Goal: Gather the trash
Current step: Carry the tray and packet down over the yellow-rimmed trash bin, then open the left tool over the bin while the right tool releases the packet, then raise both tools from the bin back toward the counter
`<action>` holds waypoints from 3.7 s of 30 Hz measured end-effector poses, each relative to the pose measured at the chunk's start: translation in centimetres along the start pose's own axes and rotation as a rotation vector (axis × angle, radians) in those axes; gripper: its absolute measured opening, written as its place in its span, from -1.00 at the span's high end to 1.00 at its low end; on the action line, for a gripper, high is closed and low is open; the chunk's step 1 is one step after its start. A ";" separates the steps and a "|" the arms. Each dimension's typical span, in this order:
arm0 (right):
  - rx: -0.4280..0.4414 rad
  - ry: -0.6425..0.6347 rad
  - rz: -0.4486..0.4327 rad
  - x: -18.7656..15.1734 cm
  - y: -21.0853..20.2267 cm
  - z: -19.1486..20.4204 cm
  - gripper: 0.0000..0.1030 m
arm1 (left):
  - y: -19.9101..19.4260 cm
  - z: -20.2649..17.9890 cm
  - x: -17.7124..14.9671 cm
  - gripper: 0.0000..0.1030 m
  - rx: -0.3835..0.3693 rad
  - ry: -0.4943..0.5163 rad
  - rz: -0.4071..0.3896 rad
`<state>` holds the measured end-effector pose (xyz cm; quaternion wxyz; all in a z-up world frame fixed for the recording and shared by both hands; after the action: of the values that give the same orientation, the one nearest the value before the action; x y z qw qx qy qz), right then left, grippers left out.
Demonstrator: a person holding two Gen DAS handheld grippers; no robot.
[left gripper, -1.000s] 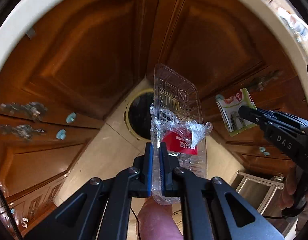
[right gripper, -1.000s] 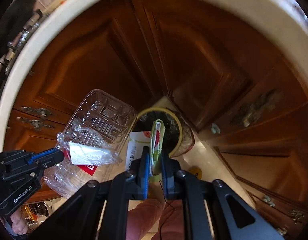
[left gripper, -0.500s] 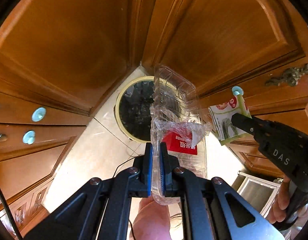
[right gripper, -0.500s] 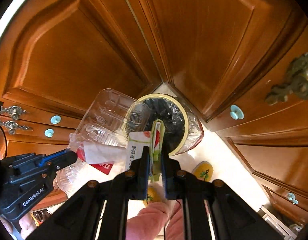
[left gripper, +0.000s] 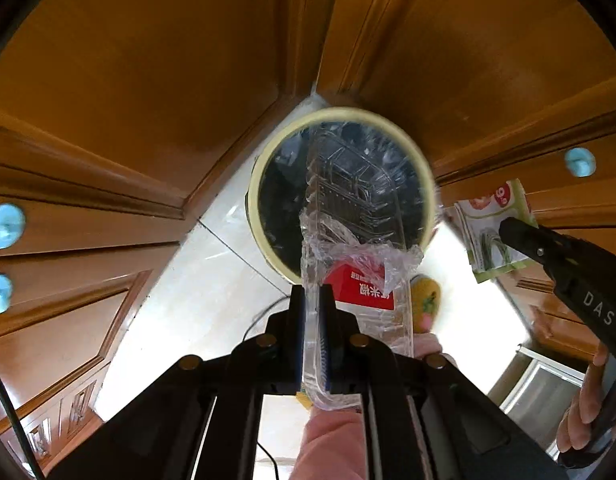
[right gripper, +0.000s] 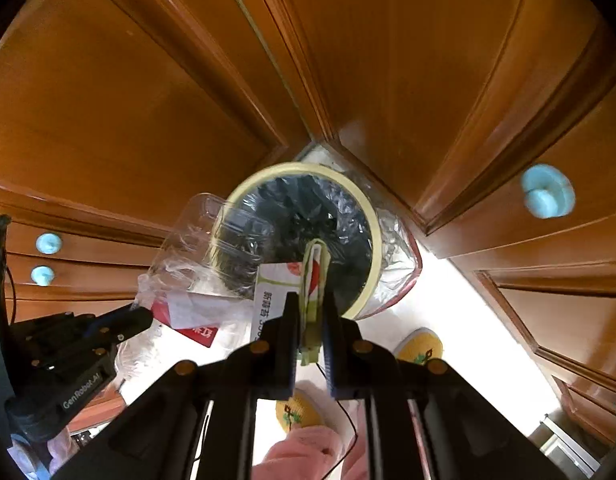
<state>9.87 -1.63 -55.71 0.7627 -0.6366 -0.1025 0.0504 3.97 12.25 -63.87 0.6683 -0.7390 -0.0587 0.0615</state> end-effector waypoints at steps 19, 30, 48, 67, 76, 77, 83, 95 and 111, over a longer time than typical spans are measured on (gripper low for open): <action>0.007 -0.082 0.119 0.6 12.7 0.3 0.68 | 10.9 0.5 3.1 0.60 0.044 0.014 0.083; 0.034 -0.054 0.107 1.2 12.9 0.2 0.32 | 9.5 1.2 3.7 -0.17 0.077 -0.011 0.021; 0.089 -0.013 0.023 -2.1 5.7 -1.1 0.32 | 2.4 0.2 1.9 0.06 0.006 -0.043 -0.089; 0.086 -0.097 -0.170 -1.2 -26.2 4.6 0.32 | -28.0 -5.4 -2.0 0.03 0.003 0.094 -0.270; 0.085 -0.146 -0.293 -2.5 -39.8 7.0 0.32 | -42.2 -7.8 -3.0 -0.15 -0.020 0.155 -0.434; 0.080 -0.153 -0.301 -2.7 -40.8 7.2 0.30 | -43.5 -7.9 -3.0 -0.18 -0.020 0.161 -0.451; -0.003 -0.194 -0.376 -2.4 -45.6 7.9 0.01 | -48.1 -8.7 -3.5 -0.28 -0.010 0.197 -0.511; -0.020 -0.085 -0.545 1.4 -54.0 3.7 0.01 | -56.1 -14.4 -0.4 -0.50 -0.008 0.335 -0.665; -0.053 0.133 -0.631 7.2 -59.2 -10.4 -0.03 | -58.9 -28.7 8.9 -0.97 -0.027 0.554 -0.816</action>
<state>16.02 -21.05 1.26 0.7288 -0.5951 -0.2460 -0.2328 17.36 -8.51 -2.55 0.6188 -0.6530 -0.1641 -0.4047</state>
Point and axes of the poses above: each gripper's, at about its wrist camera, not at the fingertips, and y roughly the way its jaws point, z to its left, x to its top, the point moved 4 cm from there along y, roughly the way its jaws point
